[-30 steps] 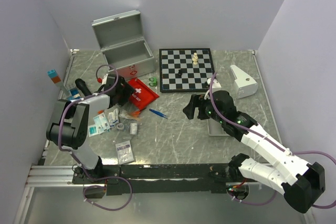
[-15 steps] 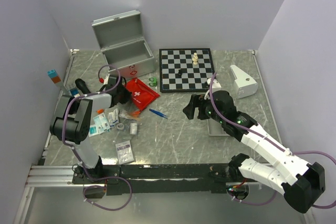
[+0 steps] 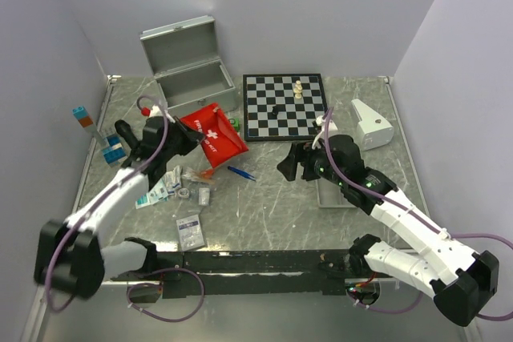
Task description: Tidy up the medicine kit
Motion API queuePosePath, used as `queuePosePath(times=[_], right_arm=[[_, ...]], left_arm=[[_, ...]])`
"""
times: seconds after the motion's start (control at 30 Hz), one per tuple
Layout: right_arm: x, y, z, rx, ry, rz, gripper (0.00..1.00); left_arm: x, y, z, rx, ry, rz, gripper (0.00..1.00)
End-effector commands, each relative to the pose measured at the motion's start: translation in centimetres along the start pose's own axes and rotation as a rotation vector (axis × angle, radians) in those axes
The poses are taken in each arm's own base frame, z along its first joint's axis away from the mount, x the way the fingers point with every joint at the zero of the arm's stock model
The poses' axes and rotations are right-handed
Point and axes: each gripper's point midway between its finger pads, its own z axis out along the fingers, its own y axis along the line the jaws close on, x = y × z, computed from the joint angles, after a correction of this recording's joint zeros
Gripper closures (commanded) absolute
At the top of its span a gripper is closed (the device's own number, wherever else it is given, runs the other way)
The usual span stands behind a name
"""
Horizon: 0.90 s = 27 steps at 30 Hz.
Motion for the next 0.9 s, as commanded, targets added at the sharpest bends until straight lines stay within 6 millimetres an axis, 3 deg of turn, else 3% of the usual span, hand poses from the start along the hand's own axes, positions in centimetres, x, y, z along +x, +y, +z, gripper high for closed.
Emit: queuePosePath(times=[0.0,0.17,0.33,0.53,0.67,0.87], right_arm=[[-3.6,3.7,-1.6,-0.144,-0.085,-0.037,0.07],[-4.9,6.0,-2.7,-0.243,-0.110,0.022,0.07],[-5.9,7.5,-3.7,-0.347,-0.143,0.079,0.08],[-6.1,9.2,-4.2,-0.476,-0.163,0.066,0.13],[-5.9,9.4,-3.8,-0.494,-0.157,0.055,0.19],[-5.4,9.6,-2.8,-0.514,-0.128,0.061,0.37]], left_arm=[[1.7,-6.0,-5.2,0.329,0.034,0.118,0.99],[3.6,-10.5,-10.7,0.630,0.057,0.175,0.99],[4.9,-12.5,-14.2,0.815,0.095,0.206,0.99],[6.0,-13.9,-16.8,0.953,0.146,0.194,0.99],[6.9,-14.3,-16.9,0.953,0.175,0.200,0.99],[7.4,-15.0,-17.2,0.940,0.159,0.219,0.99]])
